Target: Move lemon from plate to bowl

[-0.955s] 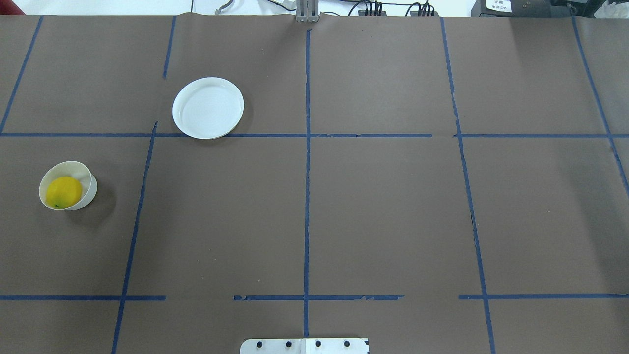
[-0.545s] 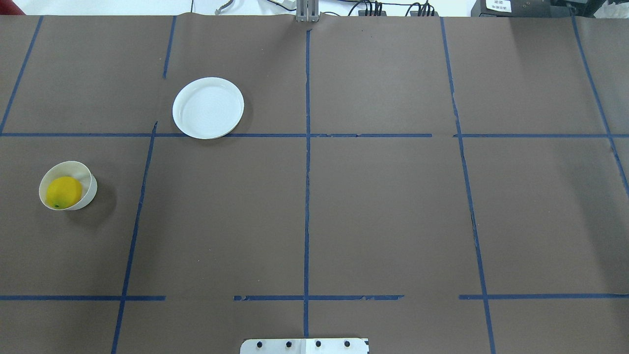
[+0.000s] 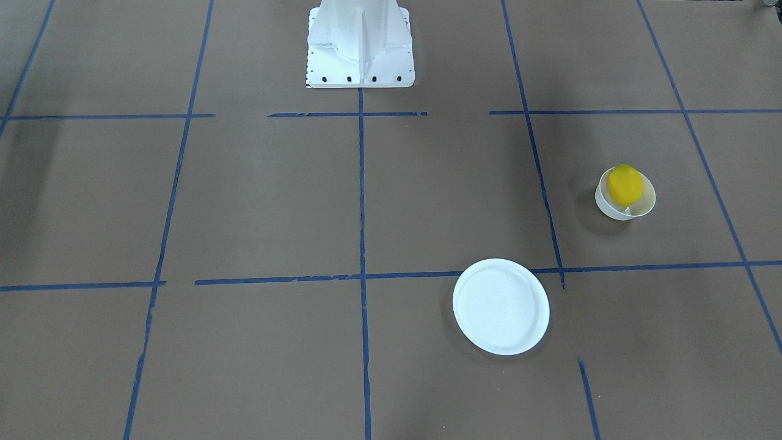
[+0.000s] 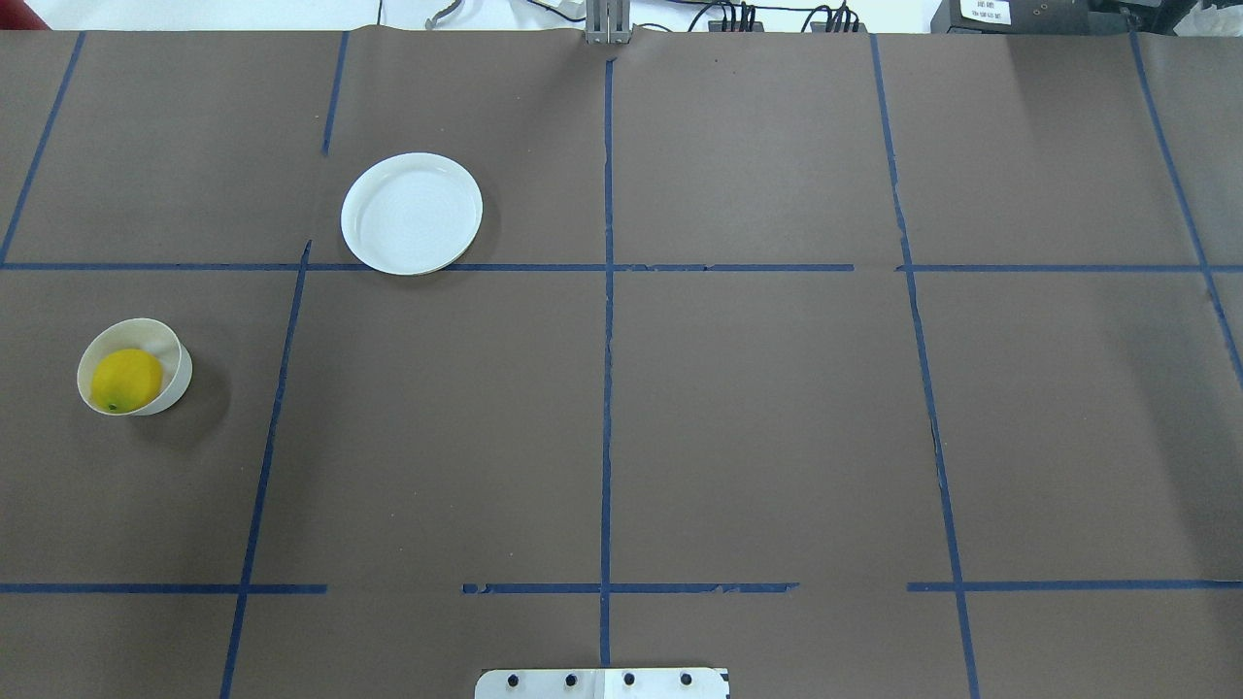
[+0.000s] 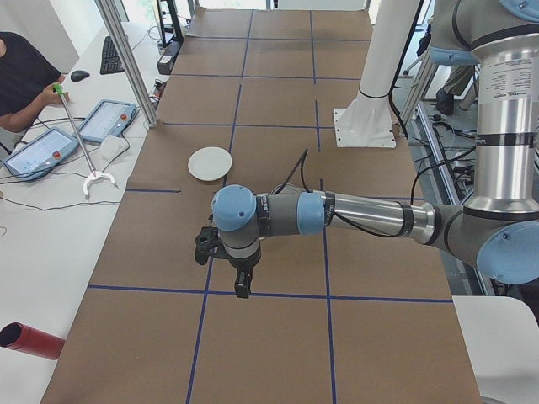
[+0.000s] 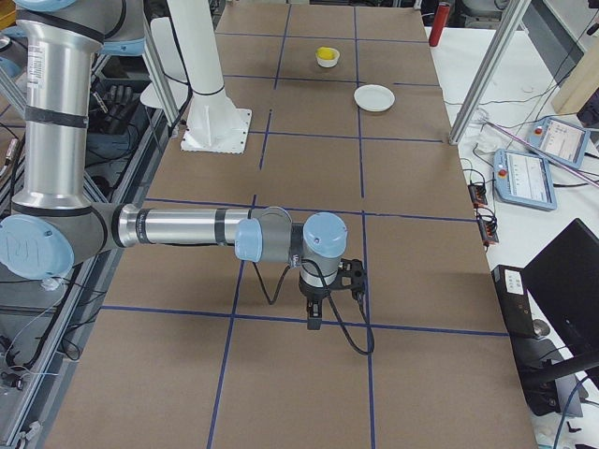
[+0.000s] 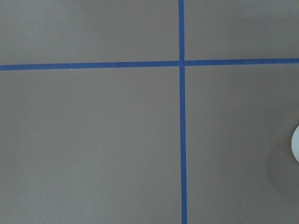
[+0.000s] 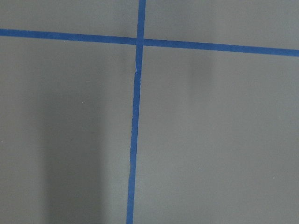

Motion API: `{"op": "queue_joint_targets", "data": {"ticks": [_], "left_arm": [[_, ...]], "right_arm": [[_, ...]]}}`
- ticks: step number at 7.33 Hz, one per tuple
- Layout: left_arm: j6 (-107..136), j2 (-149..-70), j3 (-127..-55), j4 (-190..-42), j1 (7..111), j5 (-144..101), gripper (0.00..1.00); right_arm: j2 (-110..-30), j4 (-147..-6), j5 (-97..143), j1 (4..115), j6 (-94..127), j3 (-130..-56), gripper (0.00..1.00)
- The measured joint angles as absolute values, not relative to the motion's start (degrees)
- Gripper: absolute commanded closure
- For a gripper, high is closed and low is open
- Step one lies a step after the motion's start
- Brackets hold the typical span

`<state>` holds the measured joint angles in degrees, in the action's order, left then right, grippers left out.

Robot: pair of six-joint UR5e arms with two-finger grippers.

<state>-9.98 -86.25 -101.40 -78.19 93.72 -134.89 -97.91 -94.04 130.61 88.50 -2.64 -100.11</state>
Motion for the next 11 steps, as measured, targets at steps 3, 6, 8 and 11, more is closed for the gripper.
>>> {"op": "queue_joint_targets", "data": {"ticks": [3,6,8,11], "left_arm": [[-10.05,-86.81,-101.46,-78.38,93.61,-134.93,0.00],[-9.69,-86.92,-101.34,-78.14,93.60,-134.72,0.00],[-9.57,-86.87,-101.48,-78.21,93.60,-134.69,0.00],[-9.75,-87.43,-101.64,-78.39,93.60,-134.73,0.00]], "right_arm": [[-97.91,-94.04,130.61,88.51,-2.64,-100.11,0.00],[-97.91,-94.04,130.61,88.51,-2.63,-100.11,0.00],[-97.91,-94.04,130.61,88.51,-2.64,-100.11,0.00],[-97.91,-94.04,130.61,88.51,-2.64,-100.11,0.00]]}}
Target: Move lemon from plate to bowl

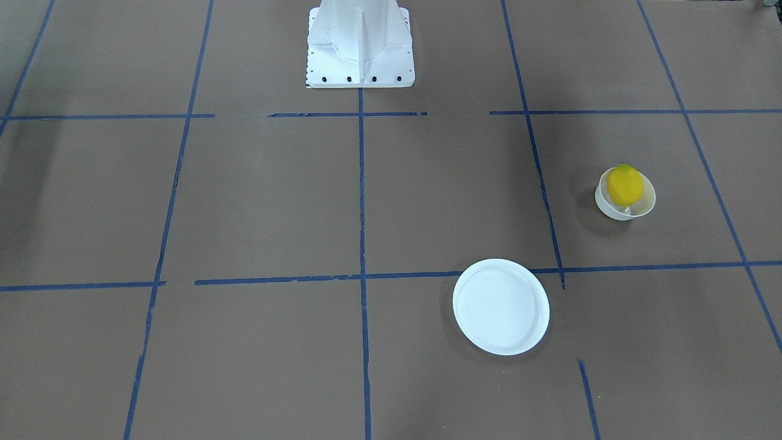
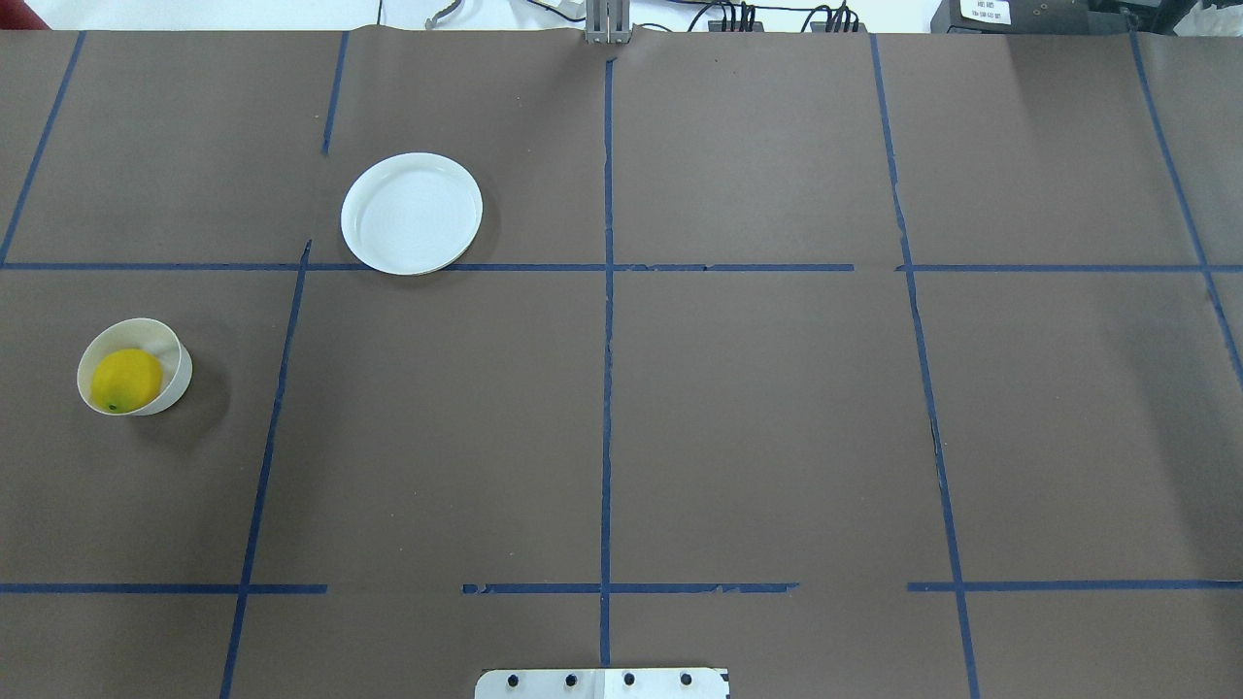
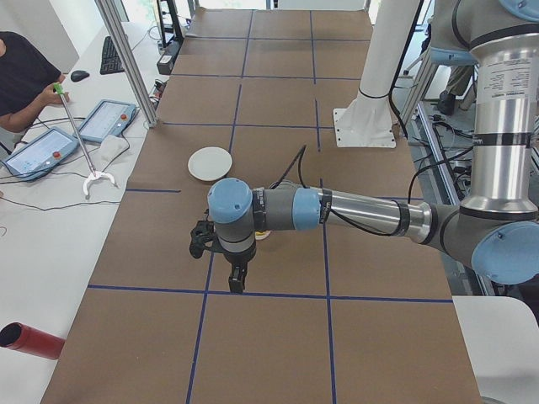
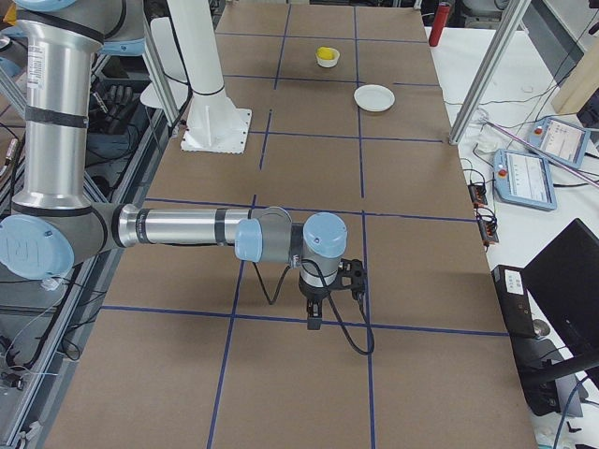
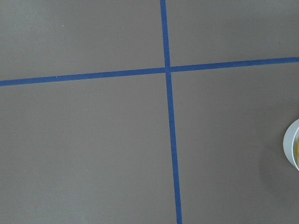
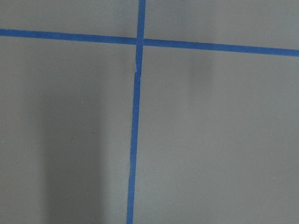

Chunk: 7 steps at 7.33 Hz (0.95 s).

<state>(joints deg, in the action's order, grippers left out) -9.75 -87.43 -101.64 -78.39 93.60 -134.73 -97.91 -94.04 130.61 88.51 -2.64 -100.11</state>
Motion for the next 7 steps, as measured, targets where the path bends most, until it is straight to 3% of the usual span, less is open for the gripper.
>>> {"op": "queue_joint_targets", "data": {"ticks": [7], "left_arm": [[-10.02,-87.63,-101.55,-77.80,93.60,-134.89,0.00]], "right_arm": [[-97.91,-94.04,130.61,88.51,-2.64,-100.11,0.00]]}}
